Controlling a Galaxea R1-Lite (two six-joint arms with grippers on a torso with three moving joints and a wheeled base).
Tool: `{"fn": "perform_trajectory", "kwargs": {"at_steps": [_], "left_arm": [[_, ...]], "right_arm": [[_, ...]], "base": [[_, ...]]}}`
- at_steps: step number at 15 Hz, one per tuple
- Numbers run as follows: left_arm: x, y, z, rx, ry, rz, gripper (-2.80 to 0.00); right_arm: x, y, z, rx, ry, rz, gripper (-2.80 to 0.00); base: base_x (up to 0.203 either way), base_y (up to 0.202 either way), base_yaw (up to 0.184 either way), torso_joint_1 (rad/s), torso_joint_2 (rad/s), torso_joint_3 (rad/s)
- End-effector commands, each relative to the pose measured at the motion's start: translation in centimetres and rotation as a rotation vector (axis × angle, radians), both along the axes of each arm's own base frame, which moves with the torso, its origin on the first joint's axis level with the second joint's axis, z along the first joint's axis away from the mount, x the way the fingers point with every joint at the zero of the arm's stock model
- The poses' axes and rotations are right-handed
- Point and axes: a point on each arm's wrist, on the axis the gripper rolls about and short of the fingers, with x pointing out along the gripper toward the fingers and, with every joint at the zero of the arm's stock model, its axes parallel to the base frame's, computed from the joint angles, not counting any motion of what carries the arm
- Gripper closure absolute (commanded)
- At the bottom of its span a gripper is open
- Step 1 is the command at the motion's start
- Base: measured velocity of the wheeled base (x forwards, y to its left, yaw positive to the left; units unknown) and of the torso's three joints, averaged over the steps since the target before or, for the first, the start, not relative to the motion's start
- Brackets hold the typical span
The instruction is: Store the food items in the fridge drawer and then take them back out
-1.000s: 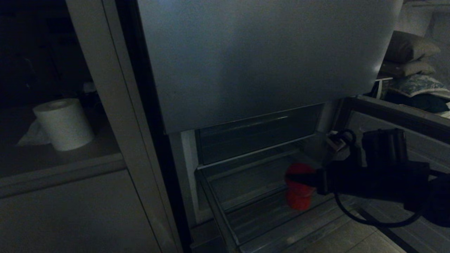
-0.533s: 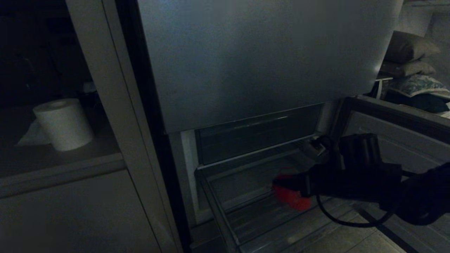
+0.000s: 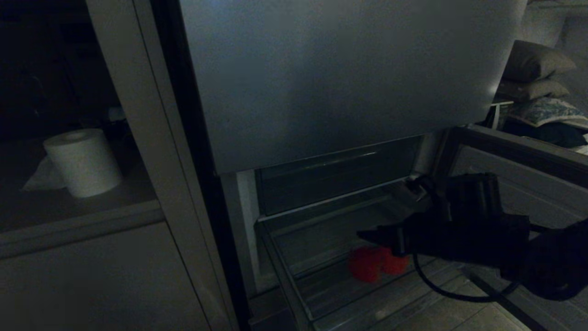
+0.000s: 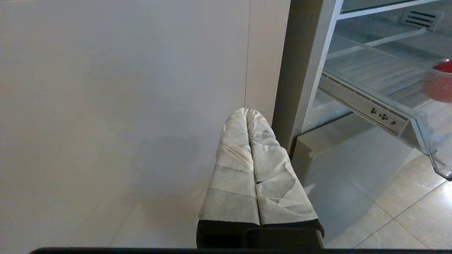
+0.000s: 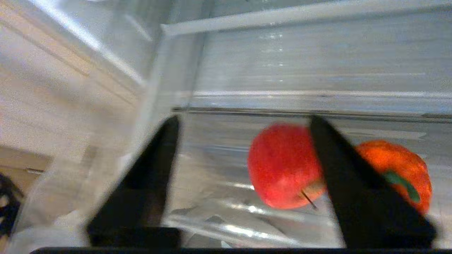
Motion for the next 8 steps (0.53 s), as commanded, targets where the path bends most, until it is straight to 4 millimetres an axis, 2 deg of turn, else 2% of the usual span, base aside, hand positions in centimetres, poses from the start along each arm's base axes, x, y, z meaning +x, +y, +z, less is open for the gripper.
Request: {"fn": "perform_trajectory", "kwargs": {"at_steps": [1, 3, 6, 8], "left_arm": [[0.0, 0.0, 0.0, 0.000, 0.000, 0.000, 0.00], [0.0, 0.0, 0.0, 0.000, 0.000, 0.000, 0.00], [0.0, 0.0, 0.0, 0.000, 0.000, 0.000, 0.00], [0.0, 0.0, 0.0, 0.000, 0.000, 0.000, 0.00]], "right_arm": [[-3.1, -1.2, 3.7, 0.048, -0.106, 0.001, 0.00], [-7.1, -2.8, 5.7, 0.061, -0.133, 0.001, 0.00], [-12.8, -5.0, 4.9, 0.008, -0.006, 0.011, 0.00], [-15.1, -6.1, 3.3, -0.090, 0.186, -0.012, 0.00]], "base": [[0.000, 0.000, 0.000, 0.000, 0.00, 0.000], [0.000, 0.000, 0.000, 0.000, 0.00, 0.000], [0.000, 0.000, 0.000, 0.000, 0.00, 0.000], [0.000, 0.000, 0.000, 0.000, 0.00, 0.000]]}}
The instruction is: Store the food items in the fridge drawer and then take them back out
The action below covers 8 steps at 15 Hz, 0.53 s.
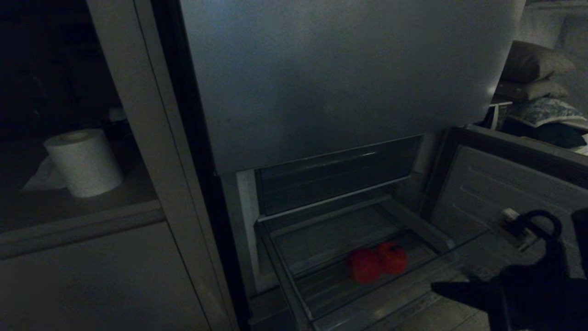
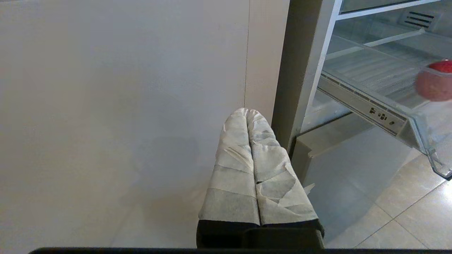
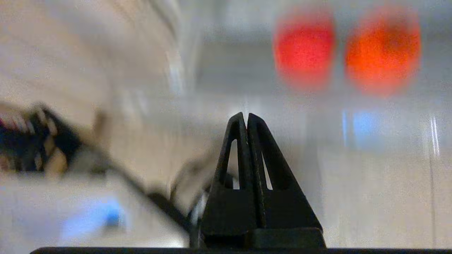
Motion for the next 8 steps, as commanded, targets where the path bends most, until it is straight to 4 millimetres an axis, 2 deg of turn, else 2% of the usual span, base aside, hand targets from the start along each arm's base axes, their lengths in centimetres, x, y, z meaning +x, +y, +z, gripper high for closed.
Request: {"fn": "perform_trajectory", "kwargs": {"at_steps": [1, 2, 4, 8], "left_arm": [[0.0, 0.0, 0.0, 0.000, 0.000, 0.000, 0.00], [0.0, 0.0, 0.0, 0.000, 0.000, 0.000, 0.00], [0.0, 0.0, 0.0, 0.000, 0.000, 0.000, 0.00], [0.0, 0.0, 0.0, 0.000, 0.000, 0.000, 0.00]], "right_arm": [[-2.9, -1.3, -0.3, -0.063, 0.113, -0.017, 0.00], [-3.0, -1.4, -0.5, -0.081, 0.144, -0.026, 0.00], [-1.7, -0.9, -1.5, -0.116, 0.229, -0.054, 0.00], [2.5, 1.0, -2.7, -0.159, 0.361, -0.130, 0.00]], "base": [[0.000, 0.000, 0.000, 0.000, 0.00, 0.000], [0.000, 0.000, 0.000, 0.000, 0.00, 0.000], [0.000, 0.000, 0.000, 0.000, 0.00, 0.000], [0.000, 0.000, 0.000, 0.000, 0.00, 0.000]]}}
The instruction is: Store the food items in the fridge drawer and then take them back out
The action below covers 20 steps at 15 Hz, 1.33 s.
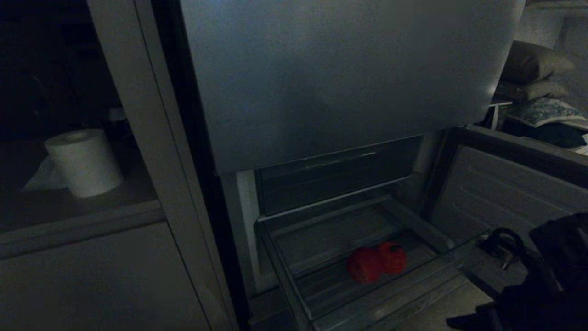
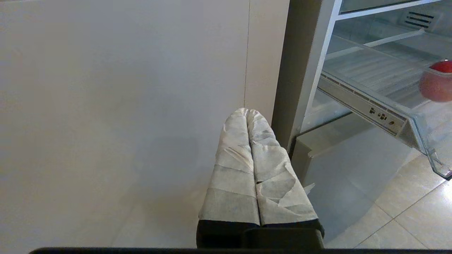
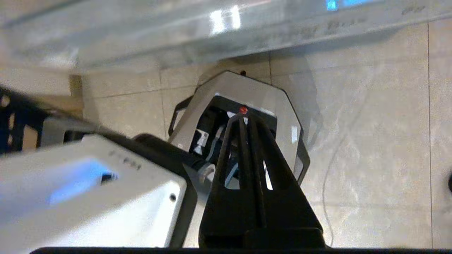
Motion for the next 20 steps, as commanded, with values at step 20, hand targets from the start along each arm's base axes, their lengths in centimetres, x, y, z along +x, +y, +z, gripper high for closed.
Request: {"fn": "perform_trajectory", "kwargs": {"at_steps": [20], "left_arm": [[0.0, 0.0, 0.0, 0.000, 0.000, 0.000, 0.00]], "right_arm": [[-5.3, -2.3, 4.4, 0.250, -0.630, -0.129, 0.00]], "base": [[0.000, 0.000, 0.000, 0.000, 0.00, 0.000]]}}
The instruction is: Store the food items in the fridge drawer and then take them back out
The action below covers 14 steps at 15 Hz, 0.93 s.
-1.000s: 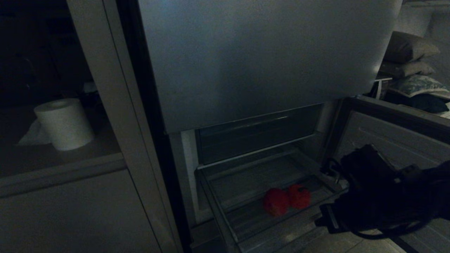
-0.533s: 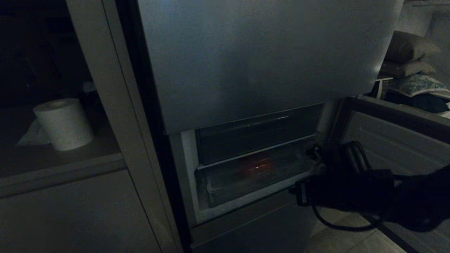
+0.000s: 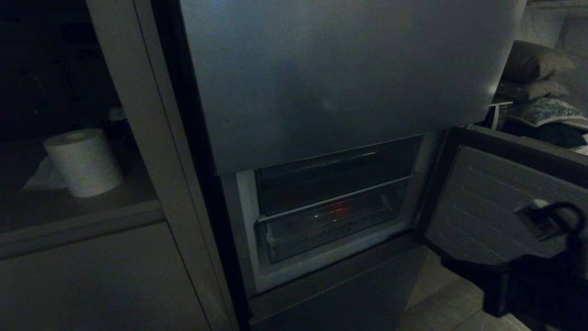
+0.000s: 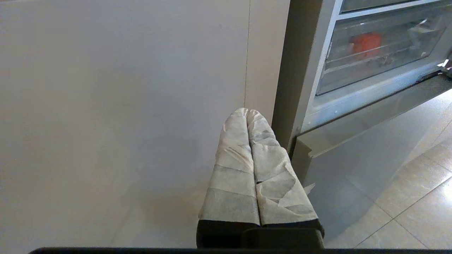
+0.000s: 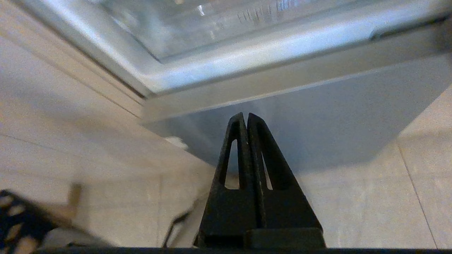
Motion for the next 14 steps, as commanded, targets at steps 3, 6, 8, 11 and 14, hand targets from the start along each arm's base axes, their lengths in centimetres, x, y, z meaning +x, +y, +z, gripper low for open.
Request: {"fn": "perform_trajectory", "kwargs": {"at_steps": [3, 6, 8, 11, 14], "left_arm": [[0.0, 0.0, 0.0, 0.000, 0.000, 0.000, 0.00], [0.0, 0.0, 0.0, 0.000, 0.000, 0.000, 0.00], [0.0, 0.0, 0.0, 0.000, 0.000, 0.000, 0.00], [0.0, 0.0, 0.0, 0.000, 0.000, 0.000, 0.00], [0.0, 0.0, 0.0, 0.000, 0.000, 0.000, 0.00]], "right_arm": [[-9.7, -5.3, 3.3, 0.132, -0.272, -0.089, 0.00], [-12.9, -7.2, 2.1, 0.076, -0.316, -0.346, 0.00], [-15.4, -7.7, 0.3, -0.008, -0.396, -0.586, 0.00], [-15.7, -7.6, -6.6, -0.332, -0.334, -0.552, 0.00], [-16.5, -7.2, -9.3, -0.362, -0.401, -0.348, 0.00]], "base": [[0.000, 0.000, 0.000, 0.000, 0.00, 0.000], [0.000, 0.000, 0.000, 0.000, 0.00, 0.000], [0.000, 0.000, 0.000, 0.000, 0.00, 0.000], [0.000, 0.000, 0.000, 0.000, 0.00, 0.000], [0.000, 0.000, 0.000, 0.000, 0.00, 0.000]]}}
